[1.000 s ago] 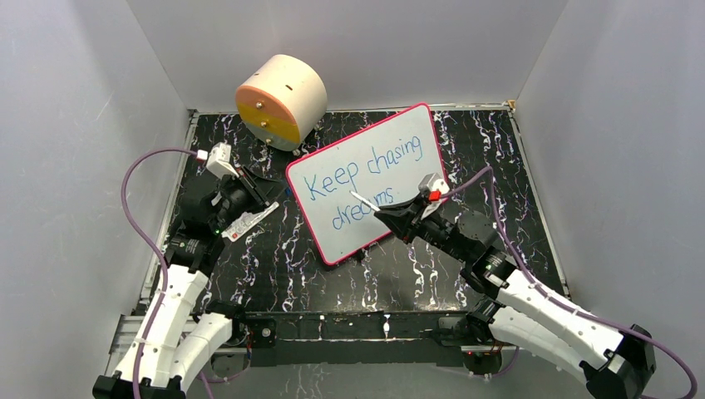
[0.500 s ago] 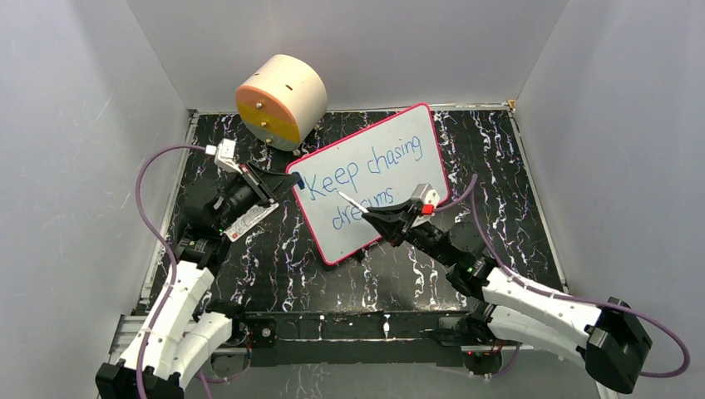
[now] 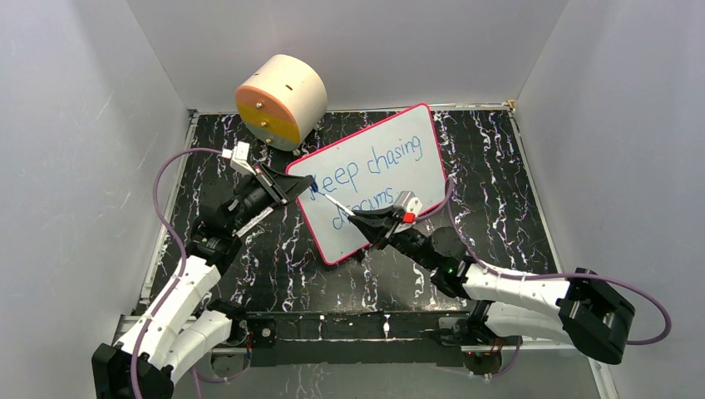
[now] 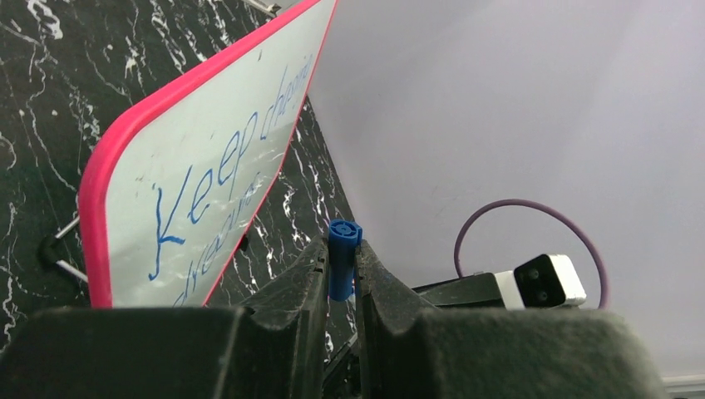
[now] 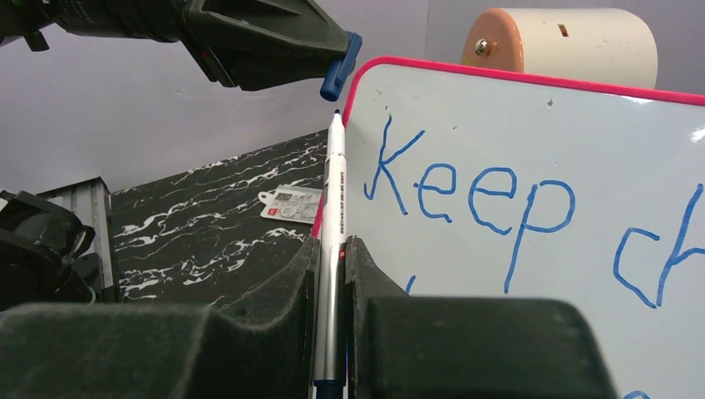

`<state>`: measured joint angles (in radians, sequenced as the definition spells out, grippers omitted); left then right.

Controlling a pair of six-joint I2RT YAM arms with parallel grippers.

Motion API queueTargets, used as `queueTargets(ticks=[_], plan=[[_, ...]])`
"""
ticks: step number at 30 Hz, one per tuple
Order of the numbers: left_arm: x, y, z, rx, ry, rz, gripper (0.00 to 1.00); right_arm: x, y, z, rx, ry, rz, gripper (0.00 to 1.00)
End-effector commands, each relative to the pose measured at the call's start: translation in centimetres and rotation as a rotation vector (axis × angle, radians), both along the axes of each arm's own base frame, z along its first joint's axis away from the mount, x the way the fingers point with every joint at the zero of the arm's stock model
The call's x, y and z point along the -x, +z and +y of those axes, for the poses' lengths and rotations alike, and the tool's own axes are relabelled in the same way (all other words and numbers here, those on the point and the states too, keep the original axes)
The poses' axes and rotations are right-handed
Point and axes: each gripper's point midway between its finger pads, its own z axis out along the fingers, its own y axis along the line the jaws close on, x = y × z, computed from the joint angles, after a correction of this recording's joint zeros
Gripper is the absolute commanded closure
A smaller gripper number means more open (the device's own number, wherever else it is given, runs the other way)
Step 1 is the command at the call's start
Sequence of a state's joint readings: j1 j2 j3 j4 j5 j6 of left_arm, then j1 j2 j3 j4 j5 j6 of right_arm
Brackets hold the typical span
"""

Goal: Write a sentence on the whiteboard
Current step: Close the whiteboard marker.

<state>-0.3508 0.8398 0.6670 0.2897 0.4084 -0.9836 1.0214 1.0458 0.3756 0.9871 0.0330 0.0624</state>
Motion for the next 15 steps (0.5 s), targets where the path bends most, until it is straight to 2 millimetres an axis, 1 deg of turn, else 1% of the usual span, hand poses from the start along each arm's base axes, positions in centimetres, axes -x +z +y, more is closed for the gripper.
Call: queueTargets(ticks=[1, 15], plan=[[-0.18, 0.46, -0.18, 0.040, 0.018, -0.015, 1.00, -0.12, 3.55, -0.14, -0.108, -0.035, -0.089, 1.00], [-0.03, 0.62, -0.56, 0.064, 0.020, -0.016, 1.00, -0.06, 3.07, 0.75, -0.083, -0.024, -0.078, 1.00]])
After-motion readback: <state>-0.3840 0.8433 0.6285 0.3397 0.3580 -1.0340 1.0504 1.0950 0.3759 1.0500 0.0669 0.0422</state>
